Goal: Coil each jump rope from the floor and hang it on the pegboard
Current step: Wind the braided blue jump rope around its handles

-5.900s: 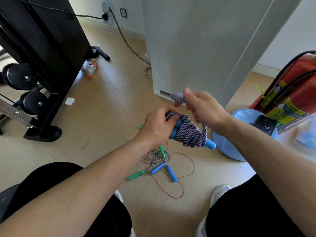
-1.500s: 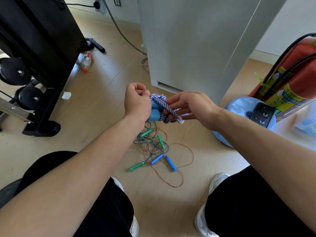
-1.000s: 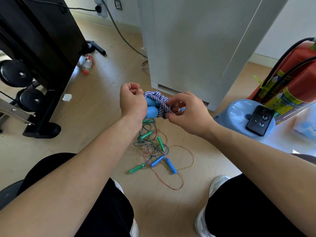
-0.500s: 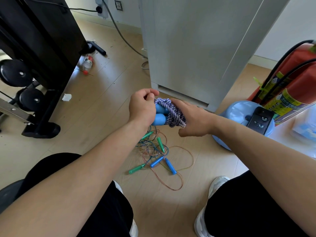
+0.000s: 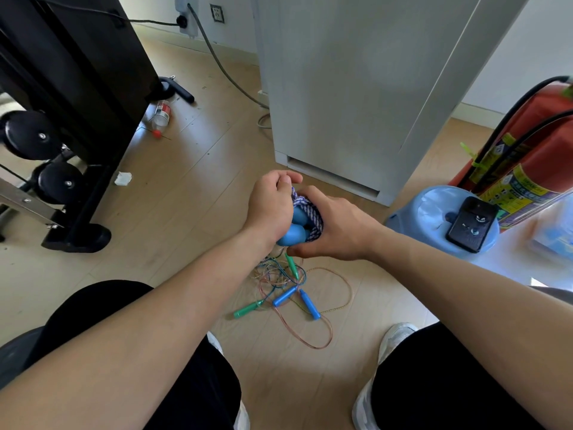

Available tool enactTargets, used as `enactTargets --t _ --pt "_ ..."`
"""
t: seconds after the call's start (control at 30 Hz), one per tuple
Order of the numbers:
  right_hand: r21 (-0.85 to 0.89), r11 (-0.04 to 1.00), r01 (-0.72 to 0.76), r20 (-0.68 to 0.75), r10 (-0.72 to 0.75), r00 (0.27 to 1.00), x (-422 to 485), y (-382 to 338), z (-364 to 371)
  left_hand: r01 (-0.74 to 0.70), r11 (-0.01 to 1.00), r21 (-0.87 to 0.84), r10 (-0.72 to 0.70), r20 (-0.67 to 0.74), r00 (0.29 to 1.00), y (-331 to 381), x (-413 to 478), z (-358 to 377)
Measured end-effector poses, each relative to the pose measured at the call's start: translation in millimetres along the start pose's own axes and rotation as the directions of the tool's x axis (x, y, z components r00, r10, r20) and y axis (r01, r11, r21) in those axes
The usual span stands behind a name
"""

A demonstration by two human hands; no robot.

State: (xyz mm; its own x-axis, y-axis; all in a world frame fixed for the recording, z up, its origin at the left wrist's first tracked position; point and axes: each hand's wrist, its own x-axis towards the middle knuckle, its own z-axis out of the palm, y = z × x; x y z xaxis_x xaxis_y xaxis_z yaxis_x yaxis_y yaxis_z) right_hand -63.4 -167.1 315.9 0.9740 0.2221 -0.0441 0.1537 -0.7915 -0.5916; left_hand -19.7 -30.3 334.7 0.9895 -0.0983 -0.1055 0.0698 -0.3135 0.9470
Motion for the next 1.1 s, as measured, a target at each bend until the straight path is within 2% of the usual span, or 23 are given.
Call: enactTargets --t 0.13,0.2,0.3,0.37,0.43,0.5,0.57,0.63,0.7,0.9,1.1 --pt "-0.133 0.989 -0.061 -0.005 0.061 0.998 -1.5 11.8 3.2 0.056 0.996 -0.07 -0.052 0.052 0.997 5.8 2.1 -10.6" --pt "-0.145 0.985 -0.091 0.005 0.093 0.996 -2.4 17.2 4.2 0.106 0.985 -0.137 -0.097 0.069 0.993 6.5 5.0 -19.1" --pt "-0.132 0.985 -0.109 -0.017 0.107 0.994 -3.0 21.4 4.5 0.205 0.926 -0.316 -0.132 0.237 0.962 3.8 5.6 -26.1" --pt "-0.141 0.983 -0.117 -0.029 0.114 0.993 -4.4 22.5 3.9 0.252 0.907 -0.337 -0.125 0.357 0.926 3.2 5.3 -28.2" --pt "-0.178 0.978 -0.106 -0.014 0.105 0.994 -7.1 22.4 6.0 0.237 0.954 -0.184 -0.149 0.396 0.906 6.5 5.5 -30.0" --pt "-0.19 0.977 -0.093 0.025 0.1 0.995 -10.6 20.3 12.1 0.127 0.986 0.107 -0.156 0.335 0.929 9.4 6.3 -31.1" --pt "-0.164 0.983 -0.087 0.07 0.1 0.993 -13.0 19.2 19.0 -0.017 0.94 0.341 -0.103 0.333 0.937 6.4 6.4 -32.3" --pt "-0.158 0.984 -0.084 0.11 0.102 0.989 -13.7 19.4 21.9 -0.128 0.882 0.454 -0.087 0.423 0.902 1.6 6.1 -34.6" --pt "-0.168 0.981 -0.1 0.134 0.123 0.983 -12.8 21.1 20.4 -0.168 0.847 0.504 -0.096 0.457 0.884 -0.8 5.3 -35.5" --pt "-0.164 0.977 -0.139 0.16 0.166 0.973 -11.0 25.0 14.5 -0.171 0.825 0.539 -0.074 0.402 0.913 2.0 10.3 -41.2" --pt "-0.211 0.968 -0.134 0.102 0.158 0.982 -9.8 21.5 14.5 -0.175 0.805 0.567 -0.027 0.329 0.944 -4.8 16.6 -49.2"
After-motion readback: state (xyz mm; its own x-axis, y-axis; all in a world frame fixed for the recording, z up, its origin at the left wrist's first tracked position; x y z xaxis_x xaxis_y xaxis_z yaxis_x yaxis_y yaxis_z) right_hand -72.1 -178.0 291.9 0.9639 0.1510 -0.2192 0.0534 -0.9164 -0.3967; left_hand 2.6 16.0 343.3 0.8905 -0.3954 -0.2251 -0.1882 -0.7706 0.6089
